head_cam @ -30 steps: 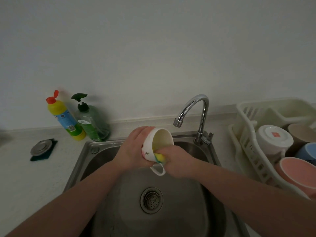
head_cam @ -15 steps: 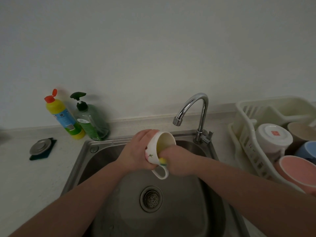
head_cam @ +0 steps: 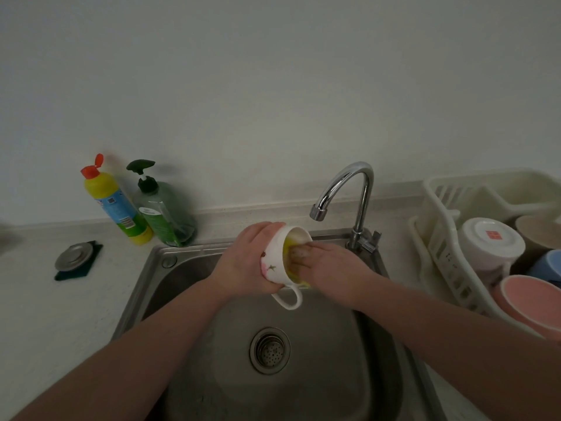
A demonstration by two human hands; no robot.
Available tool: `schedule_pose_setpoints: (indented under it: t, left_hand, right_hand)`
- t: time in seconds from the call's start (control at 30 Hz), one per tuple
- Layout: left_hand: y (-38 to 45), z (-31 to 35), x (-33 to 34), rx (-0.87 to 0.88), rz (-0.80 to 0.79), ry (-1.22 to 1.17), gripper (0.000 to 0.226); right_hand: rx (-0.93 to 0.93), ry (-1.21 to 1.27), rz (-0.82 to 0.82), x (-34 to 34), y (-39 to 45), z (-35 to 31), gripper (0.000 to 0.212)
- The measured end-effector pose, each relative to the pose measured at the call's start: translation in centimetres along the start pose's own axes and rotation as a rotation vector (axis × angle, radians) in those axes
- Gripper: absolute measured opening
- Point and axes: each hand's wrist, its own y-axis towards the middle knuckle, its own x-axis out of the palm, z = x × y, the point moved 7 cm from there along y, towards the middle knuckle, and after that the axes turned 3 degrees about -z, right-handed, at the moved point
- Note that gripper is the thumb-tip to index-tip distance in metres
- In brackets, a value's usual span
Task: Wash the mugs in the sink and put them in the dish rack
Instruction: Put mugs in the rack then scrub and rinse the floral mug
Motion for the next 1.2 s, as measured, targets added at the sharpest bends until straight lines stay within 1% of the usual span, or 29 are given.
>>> schedule_pose_setpoints:
  t: [0.13, 0.2, 0.3, 0.37, 0.4, 0.47, 0.5, 0.57, 0.6, 0.7, 0.83, 0.87, 0.93, 0.97, 1.0, 1.03, 1.07, 1.13, 1.17, 1.2]
  left_hand:
    - [0.1, -0.8, 0.0, -0.102, -0.062, -0.122, 0.099]
    - [-0.3, -1.6, 0.3, -0.194, -0.093, -0.266, 0.101]
    - [-1.0, -2.3, 0.9, -0.311, -0.105, -0.46, 0.095]
    - [-1.8, -2.9, 1.6, -0.406, -0.098, -0.557, 0.095]
    - [-2.3, -3.3, 1.9, -0.463, -0.08, -0.615, 0.097]
    - [-3.5, -3.9, 2.5, -0.582, -0.032, -0.708, 0.099]
    - [-4.1, -4.1, 2.9, -0.637, -0.015, -0.751, 0.096]
    - [-5.2, -4.9, 4.2, -0.732, 0.009, -0.878, 0.085]
    - [-5.7, -5.2, 4.9, -0.769, 0.008, -0.943, 0.079]
    - [-7.0, -5.5, 7.1, -0.883, -0.008, -1.107, 0.073]
    - [-8.3, -5.2, 9.2, -1.041, 0.096, -1.268, 0.046]
    - [-8.6, -5.2, 9.8, -1.078, 0.102, -1.306, 0.038]
    - [-9.3, -5.3, 10.8, -1.114, 0.094, -1.355, 0.021]
    - [-9.6, -5.4, 11.2, -1.11, 0.084, -1.367, 0.025]
    - [-9.8, -5.4, 11.7, -1.104, 0.078, -1.375, 0.037]
    - [-10.0, -5.4, 12.1, -1.106, 0.079, -1.384, 0.048]
    - [-10.1, -5.2, 12.5, -1.105, 0.086, -1.398, 0.054]
    - [-10.3, -4.8, 13.5, -1.107, 0.095, -1.419, 0.048]
    - [-10.3, -4.7, 14.0, -1.12, 0.115, -1.431, 0.045]
    - [-10.5, -4.8, 14.4, -1.147, 0.145, -1.436, 0.049]
  right_hand:
    - [0.057, 0.025, 0.138, -0.1, -0.6, 0.5, 0.056]
    - [0.091, 0.064, 0.19, -0.2, -1.0, 0.6, 0.058]
    - [0.113, 0.172, 0.222, 0.9, -1.1, 1.2, 0.059]
    - [0.156, 0.294, 0.256, 1.5, -1.2, 1.6, 0.054]
    - [0.214, 0.375, 0.29, 1.5, -1.4, 1.9, 0.056]
    - [0.387, 0.571, 0.363, 1.7, -2.0, 2.6, 0.063]
    - [0.457, 0.678, 0.367, 2.2, -2.2, 2.9, 0.067]
    - [0.496, 0.857, 0.336, 3.1, -2.1, 2.7, 0.075]
    - [0.504, 0.916, 0.331, 3.4, -1.9, 2.4, 0.075]
    - [0.559, 1.078, 0.309, 4.5, -1.5, 2.0, 0.071]
    - [0.573, 1.381, 0.266, 5.7, -1.1, 0.6, 0.062]
    - [0.588, 1.451, 0.258, 6.0, -1.0, 0.3, 0.055]
    - [0.712, 1.583, 0.268, 7.2, -1.1, 0.3, 0.033]
    - [0.796, 1.626, 0.294, 7.9, -1.4, 0.5, 0.026]
    - [0.866, 1.597, 0.325, 8.7, -1.6, 0.9, 0.024]
    - [0.899, 1.501, 0.34, 9.1, -1.8, 1.1, 0.028]
    - [0.897, 1.379, 0.347, 9.3, -1.9, 1.1, 0.029]
    - [0.868, 1.241, 0.408, 9.6, -1.9, 0.8, 0.02]
    - [0.873, 1.23, 0.433, 10.0, -2.1, 0.7, 0.02]
    - [0.882, 1.251, 0.456, 10.3, -2.1, 0.6, 0.025]
